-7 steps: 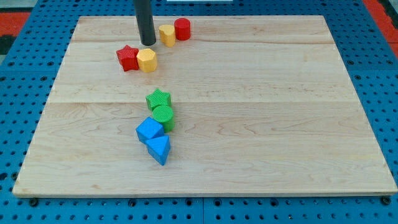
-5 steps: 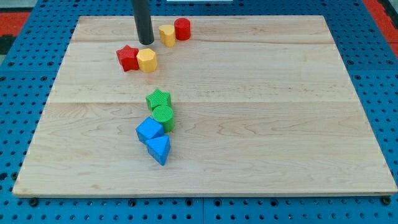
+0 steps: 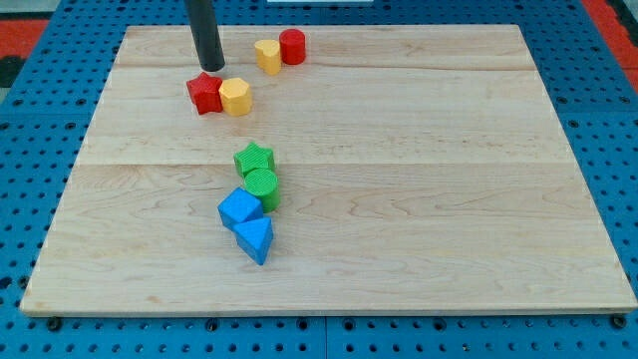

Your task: Push the red star to the center left

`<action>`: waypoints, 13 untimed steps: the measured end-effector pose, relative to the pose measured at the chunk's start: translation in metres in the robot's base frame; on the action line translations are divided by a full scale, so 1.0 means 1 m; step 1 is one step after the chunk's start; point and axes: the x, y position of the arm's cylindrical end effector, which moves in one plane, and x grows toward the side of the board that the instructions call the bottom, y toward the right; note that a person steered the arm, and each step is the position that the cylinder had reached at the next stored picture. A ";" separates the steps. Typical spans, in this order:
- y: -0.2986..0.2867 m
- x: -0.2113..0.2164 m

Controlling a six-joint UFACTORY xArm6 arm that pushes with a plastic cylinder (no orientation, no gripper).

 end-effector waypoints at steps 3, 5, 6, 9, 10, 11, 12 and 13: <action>-0.024 0.043; 0.016 0.050; 0.016 0.051; 0.066 0.088; 0.088 0.086; 0.173 0.086; 0.214 0.091; 0.180 0.099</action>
